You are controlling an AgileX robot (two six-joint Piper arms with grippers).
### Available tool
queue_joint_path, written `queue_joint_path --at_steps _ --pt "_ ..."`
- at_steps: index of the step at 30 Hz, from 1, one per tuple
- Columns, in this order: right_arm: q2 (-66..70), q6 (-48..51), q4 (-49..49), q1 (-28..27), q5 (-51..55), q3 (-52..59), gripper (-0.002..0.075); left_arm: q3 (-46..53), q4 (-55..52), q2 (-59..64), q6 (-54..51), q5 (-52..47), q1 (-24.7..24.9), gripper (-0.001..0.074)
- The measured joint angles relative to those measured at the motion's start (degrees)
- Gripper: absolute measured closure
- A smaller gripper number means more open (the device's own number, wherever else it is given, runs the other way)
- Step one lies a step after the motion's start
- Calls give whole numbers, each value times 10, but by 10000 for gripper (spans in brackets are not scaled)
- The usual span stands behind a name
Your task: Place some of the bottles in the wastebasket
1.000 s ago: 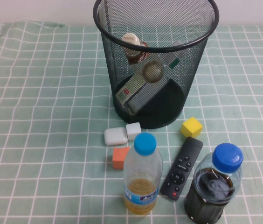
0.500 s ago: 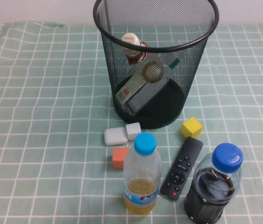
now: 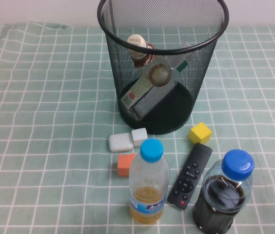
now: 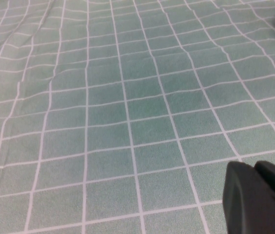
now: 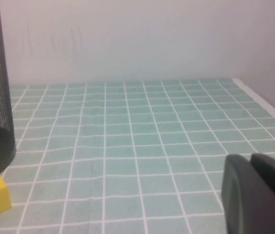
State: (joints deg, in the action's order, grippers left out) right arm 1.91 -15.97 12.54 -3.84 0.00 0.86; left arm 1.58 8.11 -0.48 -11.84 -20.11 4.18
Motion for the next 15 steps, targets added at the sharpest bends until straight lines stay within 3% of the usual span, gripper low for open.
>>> queue_joint_path --at_steps 11,15 --pt "-40 1 19 -3 177 7 732 0 0 -1 0 0 0 736" --pt "-40 10 20 -3 189 7 732 0 0 -1 0 0 0 736"
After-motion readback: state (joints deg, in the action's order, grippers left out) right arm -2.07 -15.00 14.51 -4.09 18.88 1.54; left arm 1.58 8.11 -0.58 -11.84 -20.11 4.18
